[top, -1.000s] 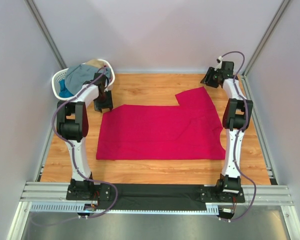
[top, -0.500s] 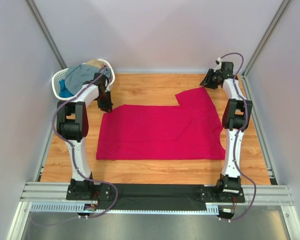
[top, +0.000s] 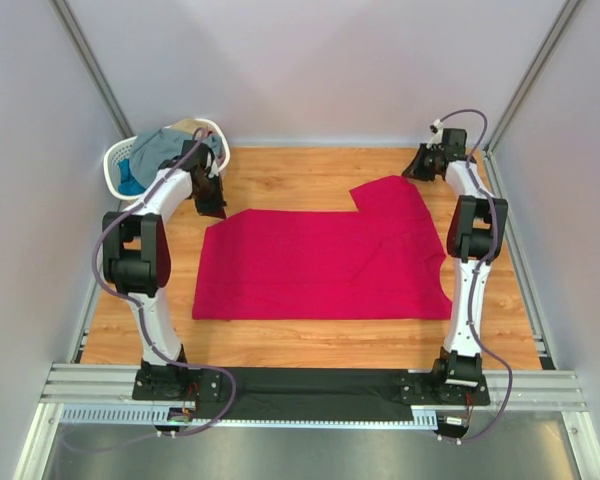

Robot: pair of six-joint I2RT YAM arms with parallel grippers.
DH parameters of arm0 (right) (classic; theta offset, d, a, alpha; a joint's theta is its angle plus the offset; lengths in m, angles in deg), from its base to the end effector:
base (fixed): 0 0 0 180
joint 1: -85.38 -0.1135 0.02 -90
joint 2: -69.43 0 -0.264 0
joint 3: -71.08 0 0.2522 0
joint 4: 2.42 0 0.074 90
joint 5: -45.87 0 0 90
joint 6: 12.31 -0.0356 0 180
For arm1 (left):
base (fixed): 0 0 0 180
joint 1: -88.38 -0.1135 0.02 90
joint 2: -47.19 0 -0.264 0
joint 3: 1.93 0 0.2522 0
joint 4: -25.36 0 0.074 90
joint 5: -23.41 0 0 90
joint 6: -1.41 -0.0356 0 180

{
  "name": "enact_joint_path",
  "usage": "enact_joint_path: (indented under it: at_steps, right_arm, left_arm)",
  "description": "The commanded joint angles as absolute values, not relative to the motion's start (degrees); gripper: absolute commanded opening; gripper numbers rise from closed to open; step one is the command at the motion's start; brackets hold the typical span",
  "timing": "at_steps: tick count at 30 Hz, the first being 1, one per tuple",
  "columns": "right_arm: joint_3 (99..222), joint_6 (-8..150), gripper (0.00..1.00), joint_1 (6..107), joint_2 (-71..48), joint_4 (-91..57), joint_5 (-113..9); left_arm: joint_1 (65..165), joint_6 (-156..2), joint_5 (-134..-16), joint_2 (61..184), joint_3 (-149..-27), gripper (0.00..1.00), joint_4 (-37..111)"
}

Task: Fold and stack the t-shirts
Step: Fold the tshirt

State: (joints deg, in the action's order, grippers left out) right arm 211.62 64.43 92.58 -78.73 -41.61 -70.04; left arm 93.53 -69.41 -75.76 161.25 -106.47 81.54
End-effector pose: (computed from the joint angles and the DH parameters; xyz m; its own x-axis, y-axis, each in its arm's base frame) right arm 0.5643 -0.0556 0.1420 -0.7463 0.3022 -0.5931 -0.0132 0.8841 0.4671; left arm 0.4191 -0.0435 0.2134 -0.9079 -0.2438 -0.3410 -0.1528 0.9500 -0.2724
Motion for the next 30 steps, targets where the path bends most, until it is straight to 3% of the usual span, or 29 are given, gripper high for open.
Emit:
enact_joint_path:
  at_steps: [1, 5, 7, 8, 14, 30]
  right_arm:
    - [207.8, 64.3, 0.0, 92.3, -70.2, -35.3, -72.2]
    - [204.4, 64.9, 0.0, 92.2, -66.3, -34.0, -73.5]
    - [203.2, 65.5, 0.0, 92.2, -65.5, -33.9, -74.5]
    - [202.9, 65.7, 0.0, 92.2, -65.4, -33.9, -75.0]
    - [200.2, 66.9, 0.0, 92.1, -64.2, -33.4, -75.9]
    - [181.5, 63.6, 0.0, 92.0, -50.2, -23.5, -78.5]
  left_arm:
    - [94.1, -68.0, -76.6, 155.0, -103.9, 0.0, 80.6]
    - [94.2, -69.8, -69.8, 154.5, -103.8, 0.03, 81.3]
    - [94.1, -72.1, -66.7, 155.9, -105.3, 0.18, 82.7]
    - [93.7, -72.7, -63.6, 156.3, -105.5, 0.33, 82.8]
    - [93.0, -76.7, -65.3, 157.1, -103.0, 0.52, 79.2]
    - [92.2, -90.5, -80.6, 165.8, -107.5, 0.55, 74.5]
